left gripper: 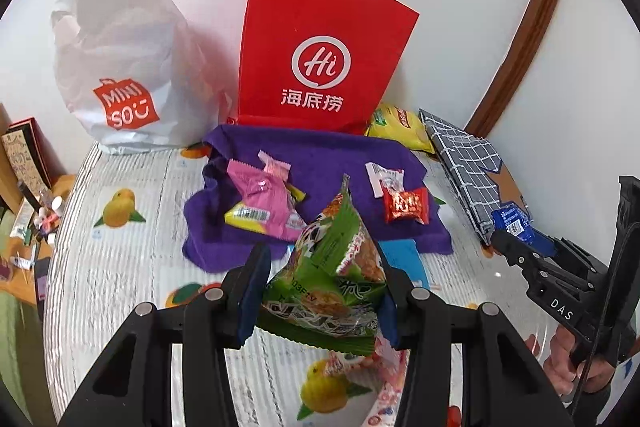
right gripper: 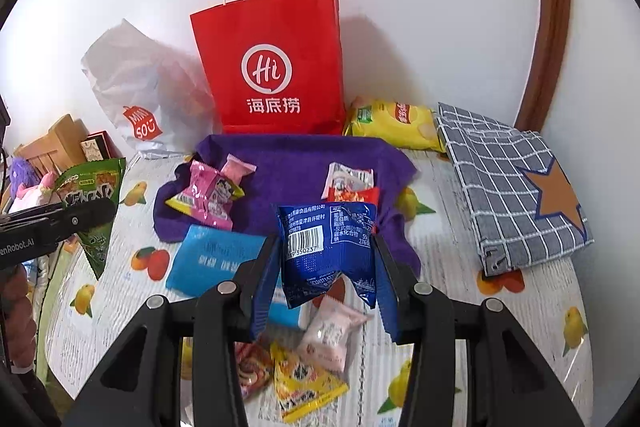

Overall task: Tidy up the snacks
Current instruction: 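Carry the green bag toward the purple towel with the left tool while the right carries the blue packet, then lower the green bag onto the towel with the left tool while the right lowers the blue packet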

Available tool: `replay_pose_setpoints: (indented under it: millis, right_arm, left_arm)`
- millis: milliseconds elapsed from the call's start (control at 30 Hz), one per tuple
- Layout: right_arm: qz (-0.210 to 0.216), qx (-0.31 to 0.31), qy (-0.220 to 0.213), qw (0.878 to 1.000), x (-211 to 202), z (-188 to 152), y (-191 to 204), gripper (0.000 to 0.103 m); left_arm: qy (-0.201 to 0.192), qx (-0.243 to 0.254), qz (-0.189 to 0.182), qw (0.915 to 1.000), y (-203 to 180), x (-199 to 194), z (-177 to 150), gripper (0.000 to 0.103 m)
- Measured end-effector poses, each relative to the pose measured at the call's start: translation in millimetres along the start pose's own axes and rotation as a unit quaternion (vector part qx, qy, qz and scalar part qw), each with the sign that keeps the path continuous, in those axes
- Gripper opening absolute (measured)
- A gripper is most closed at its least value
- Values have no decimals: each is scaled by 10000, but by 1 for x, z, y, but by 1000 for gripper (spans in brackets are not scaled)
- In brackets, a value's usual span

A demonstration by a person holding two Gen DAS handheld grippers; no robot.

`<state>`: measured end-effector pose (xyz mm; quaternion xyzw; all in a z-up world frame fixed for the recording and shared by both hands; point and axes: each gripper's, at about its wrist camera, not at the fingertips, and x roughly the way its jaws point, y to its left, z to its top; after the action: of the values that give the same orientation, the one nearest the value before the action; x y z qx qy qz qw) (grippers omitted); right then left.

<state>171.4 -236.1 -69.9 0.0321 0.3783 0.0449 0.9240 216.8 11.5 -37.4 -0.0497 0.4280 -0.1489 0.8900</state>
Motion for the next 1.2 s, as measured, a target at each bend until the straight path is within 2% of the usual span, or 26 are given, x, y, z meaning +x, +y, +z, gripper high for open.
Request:
replay_pose_setpoints:
  millis: [267,467,733,967,1200]
  right_arm:
    - [7,0,48,10000,32,21,0,44]
    - [-66,24,25,10000,56,37,-6,44]
    - [-114,85,69,9999,87,52,-15,44]
    - [76,120,294,9995,130,49,-12,44]
    - [217,60,602,9979,168,39,-5,44]
  left_arm:
    - [4,-123,-16,9999,21,27,22,46]
    - [5,-207,162,9997,44,51,38,46]
    - [-23,-436,116,9990,66,75,58,46]
    - [24,-368,-25,9993,60,102,71,46]
    - [271,-320,-89,9991,52,139,72,46]
